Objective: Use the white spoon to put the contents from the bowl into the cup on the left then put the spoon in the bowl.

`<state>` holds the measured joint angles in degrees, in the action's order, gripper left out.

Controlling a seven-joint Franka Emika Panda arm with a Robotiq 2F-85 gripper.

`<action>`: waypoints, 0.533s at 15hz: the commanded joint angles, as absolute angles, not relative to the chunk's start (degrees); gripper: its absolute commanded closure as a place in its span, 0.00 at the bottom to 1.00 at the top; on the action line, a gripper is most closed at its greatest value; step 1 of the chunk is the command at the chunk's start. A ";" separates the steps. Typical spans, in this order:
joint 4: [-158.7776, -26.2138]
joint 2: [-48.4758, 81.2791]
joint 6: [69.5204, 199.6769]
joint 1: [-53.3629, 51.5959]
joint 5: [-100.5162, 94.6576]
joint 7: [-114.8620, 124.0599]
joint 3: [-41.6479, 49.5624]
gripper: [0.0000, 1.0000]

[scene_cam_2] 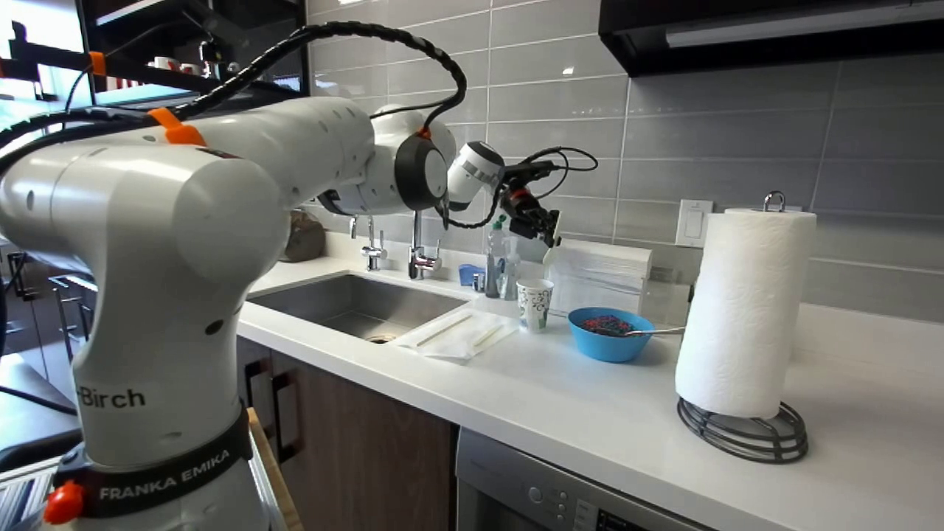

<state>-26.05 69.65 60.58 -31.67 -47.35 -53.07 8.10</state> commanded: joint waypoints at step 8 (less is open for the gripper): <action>-27.26 60.95 63.32 -24.81 -29.81 -32.02 3.85 0.96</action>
